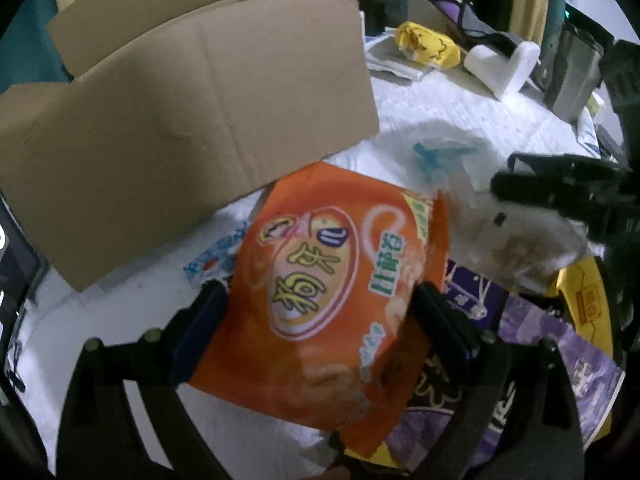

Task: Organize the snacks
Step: 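Grasp the orange bag with the left tool while the right grasps the clear bag, then carry the orange bag and clear bag into the box and open both tools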

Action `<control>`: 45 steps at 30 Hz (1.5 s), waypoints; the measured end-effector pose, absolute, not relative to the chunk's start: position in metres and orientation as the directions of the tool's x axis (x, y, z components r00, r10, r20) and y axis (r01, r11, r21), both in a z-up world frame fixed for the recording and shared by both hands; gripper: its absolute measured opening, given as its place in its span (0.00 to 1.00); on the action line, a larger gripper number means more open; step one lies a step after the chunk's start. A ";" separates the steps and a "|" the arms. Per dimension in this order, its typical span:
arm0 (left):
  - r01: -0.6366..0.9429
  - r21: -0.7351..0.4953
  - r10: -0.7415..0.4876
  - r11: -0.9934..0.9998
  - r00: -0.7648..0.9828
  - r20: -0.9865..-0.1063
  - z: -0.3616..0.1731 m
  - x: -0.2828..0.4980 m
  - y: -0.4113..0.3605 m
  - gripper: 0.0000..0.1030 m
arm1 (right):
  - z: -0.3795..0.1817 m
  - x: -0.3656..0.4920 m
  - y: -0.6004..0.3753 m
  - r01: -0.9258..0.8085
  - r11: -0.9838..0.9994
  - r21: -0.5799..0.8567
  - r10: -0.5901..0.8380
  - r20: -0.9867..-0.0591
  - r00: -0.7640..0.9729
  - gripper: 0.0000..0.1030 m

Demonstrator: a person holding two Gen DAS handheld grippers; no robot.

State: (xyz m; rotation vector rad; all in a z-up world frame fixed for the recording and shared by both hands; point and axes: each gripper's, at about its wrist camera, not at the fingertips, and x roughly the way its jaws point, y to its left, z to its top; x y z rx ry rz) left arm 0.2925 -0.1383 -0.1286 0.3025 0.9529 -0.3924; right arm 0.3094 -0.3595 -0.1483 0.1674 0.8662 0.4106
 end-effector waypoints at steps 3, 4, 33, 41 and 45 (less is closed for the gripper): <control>0.464 0.066 -0.208 0.883 0.514 -0.832 -0.129 0.293 -0.139 0.86 | -0.154 0.310 -0.348 -0.311 0.909 0.277 0.410 -0.728 0.549 0.75; 0.467 0.068 -0.210 0.882 0.518 -0.830 -0.128 0.292 -0.137 0.80 | -0.153 0.308 -0.345 -0.316 0.913 0.257 0.399 -0.722 0.566 0.75; 0.560 -0.039 -0.415 0.828 0.564 -0.713 -0.058 0.239 -0.114 0.32 | -0.094 0.306 -0.359 -0.319 0.936 0.152 0.339 -0.639 0.691 0.64; 0.543 -0.040 -0.439 0.839 0.630 -0.640 -0.021 0.241 -0.098 0.32 | -0.045 0.295 -0.355 -0.343 0.932 0.118 0.348 -0.553 0.757 0.64; 0.514 -0.048 -0.432 0.856 0.663 -0.611 -0.007 0.253 -0.084 0.32 | -0.026 0.299 -0.344 -0.366 0.925 0.103 0.363 -0.526 0.769 0.64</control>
